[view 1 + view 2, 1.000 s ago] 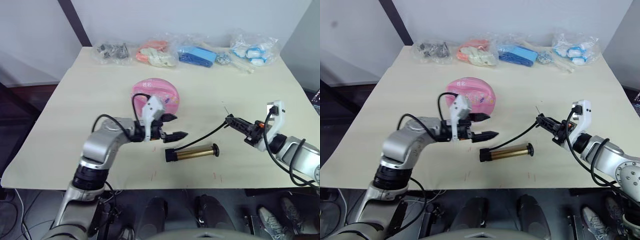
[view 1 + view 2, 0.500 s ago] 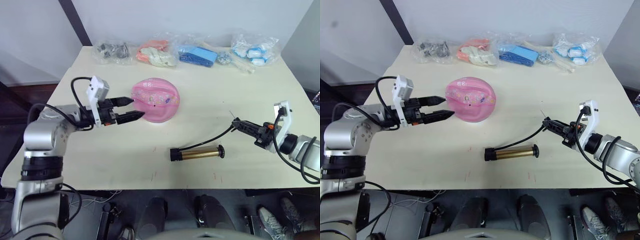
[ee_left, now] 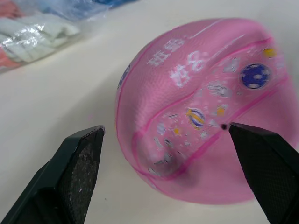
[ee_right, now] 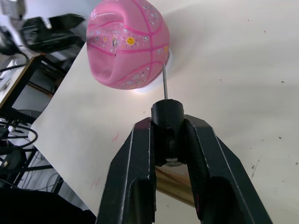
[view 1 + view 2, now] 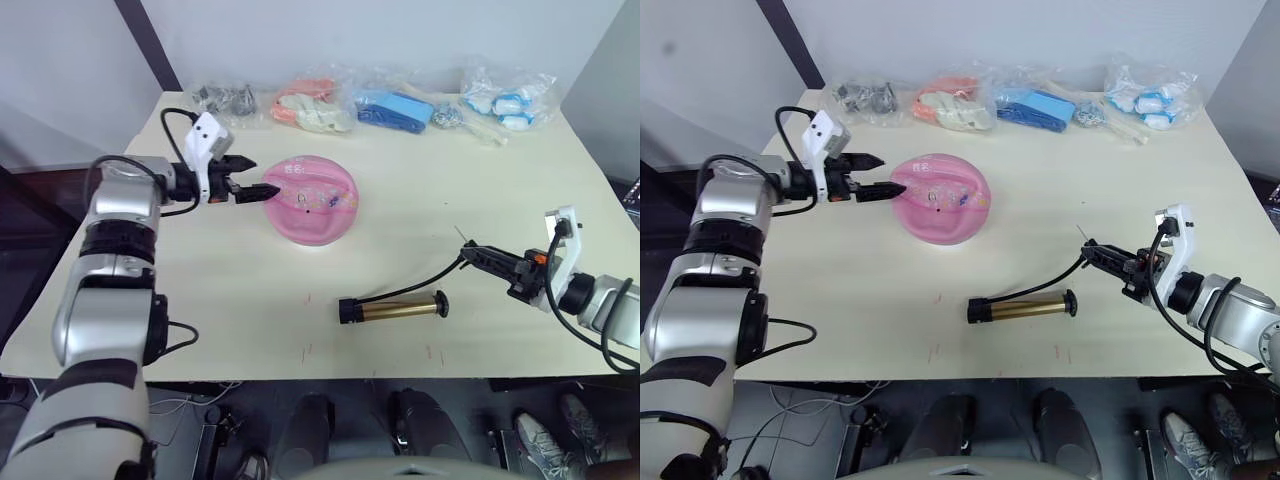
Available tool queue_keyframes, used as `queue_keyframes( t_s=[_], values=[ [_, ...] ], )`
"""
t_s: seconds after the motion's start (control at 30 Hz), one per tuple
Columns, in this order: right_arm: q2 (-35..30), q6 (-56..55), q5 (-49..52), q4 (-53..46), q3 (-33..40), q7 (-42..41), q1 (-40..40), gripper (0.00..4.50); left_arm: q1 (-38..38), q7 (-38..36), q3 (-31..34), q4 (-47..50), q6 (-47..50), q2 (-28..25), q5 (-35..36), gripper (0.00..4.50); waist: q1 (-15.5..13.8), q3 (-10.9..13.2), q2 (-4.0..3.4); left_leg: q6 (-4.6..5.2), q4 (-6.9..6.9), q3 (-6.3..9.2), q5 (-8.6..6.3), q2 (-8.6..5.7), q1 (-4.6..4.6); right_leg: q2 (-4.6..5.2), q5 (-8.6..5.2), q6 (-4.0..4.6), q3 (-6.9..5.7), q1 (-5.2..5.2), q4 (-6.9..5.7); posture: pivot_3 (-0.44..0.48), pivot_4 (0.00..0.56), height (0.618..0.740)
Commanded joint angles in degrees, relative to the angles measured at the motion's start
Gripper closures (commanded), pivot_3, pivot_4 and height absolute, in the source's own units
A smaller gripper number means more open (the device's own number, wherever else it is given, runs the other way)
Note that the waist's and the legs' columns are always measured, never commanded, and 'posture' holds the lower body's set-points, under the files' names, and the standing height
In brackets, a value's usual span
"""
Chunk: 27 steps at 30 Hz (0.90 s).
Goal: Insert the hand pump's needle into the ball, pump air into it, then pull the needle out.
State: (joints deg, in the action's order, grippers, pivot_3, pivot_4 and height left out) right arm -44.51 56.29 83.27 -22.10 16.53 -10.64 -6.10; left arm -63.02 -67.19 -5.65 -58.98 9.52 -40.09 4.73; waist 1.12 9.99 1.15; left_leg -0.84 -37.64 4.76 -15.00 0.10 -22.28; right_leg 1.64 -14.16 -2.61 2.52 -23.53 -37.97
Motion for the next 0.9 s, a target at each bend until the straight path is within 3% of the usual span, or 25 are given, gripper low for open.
queue_keyframes(
  t_s=[0.03,0.23,0.4,0.43,0.57,0.73,0.9],
  values=[
    [0.3,-0.1,1.5,-2.6,0.8,0.5,0.0,4.12,-3.1,2.4,0.6,-4.2,-3.3,0.1,-2.3,0.00,0.2,0.0,0.00,0.00,-0.02,0.02,0.00,0.00,-0.14,-0.01,0.00,0.00,-0.01,-0.16,-0.03,0.000,0.150,0.740],
    [0.9,-0.3,1.8,-3.6,0.6,1.4,0.6,4.12,-5.4,6.1,0.8,-9.3,-5.2,1.8,-5.3,0.00,0.3,0.0,0.00,0.00,-0.15,0.14,0.00,-0.03,-0.47,0.04,0.02,0.01,-0.17,-0.34,-0.06,0.000,0.150,0.740],
    [1.0,-0.4,2.0,-3.9,0.8,1.6,1.2,4.12,-5.5,7.0,1.7,-10.1,-3.9,3.6,-5.9,2.20,0.3,0.0,0.00,0.00,-0.32,0.17,0.00,-0.05,-0.47,0.05,0.02,0.00,-0.20,-0.32,-0.17,0.000,0.150,0.740],
    [1.0,-0.4,2.1,-4.0,0.9,1.6,1.3,4.12,-5.5,7.0,1.8,-10.1,-3.5,3.8,-5.9,2.88,0.3,0.0,0.00,0.00,-0.39,0.19,0.00,-0.05,-0.48,0.05,0.02,0.00,-0.21,-0.31,-0.23,0.000,0.150,0.740],
    [1.1,-0.6,2.3,-4.4,0.9,1.8,1.8,4.12,-4.9,8.0,2.9,-8.3,1.1,4.9,-5.1,4.34,0.5,0.0,0.00,0.00,-0.63,0.18,0.00,-0.06,-0.46,0.04,0.01,-0.01,-0.19,-0.30,-0.48,0.000,0.150,0.740],
    [1.5,-0.7,2.7,-4.9,0.2,2.2,1.7,4.12,-0.9,9.2,4.4,0.8,11.7,6.4,-3.4,4.50,0.8,0.0,0.00,0.00,-0.67,0.19,0.00,-0.05,-0.42,0.04,0.00,-0.01,-0.18,-0.30,-0.60,0.000,0.150,0.740],
    [2.2,-0.7,3.4,-5.3,-0.8,2.7,0.9,4.12,8.8,11.6,6.0,22.4,24.8,7.4,0.4,4.50,0.7,0.0,-0.02,0.00,-0.67,0.22,0.00,-0.04,-0.41,0.11,0.00,-0.01,-0.18,-0.29,-0.65,0.000,0.150,0.740]
  ],
)
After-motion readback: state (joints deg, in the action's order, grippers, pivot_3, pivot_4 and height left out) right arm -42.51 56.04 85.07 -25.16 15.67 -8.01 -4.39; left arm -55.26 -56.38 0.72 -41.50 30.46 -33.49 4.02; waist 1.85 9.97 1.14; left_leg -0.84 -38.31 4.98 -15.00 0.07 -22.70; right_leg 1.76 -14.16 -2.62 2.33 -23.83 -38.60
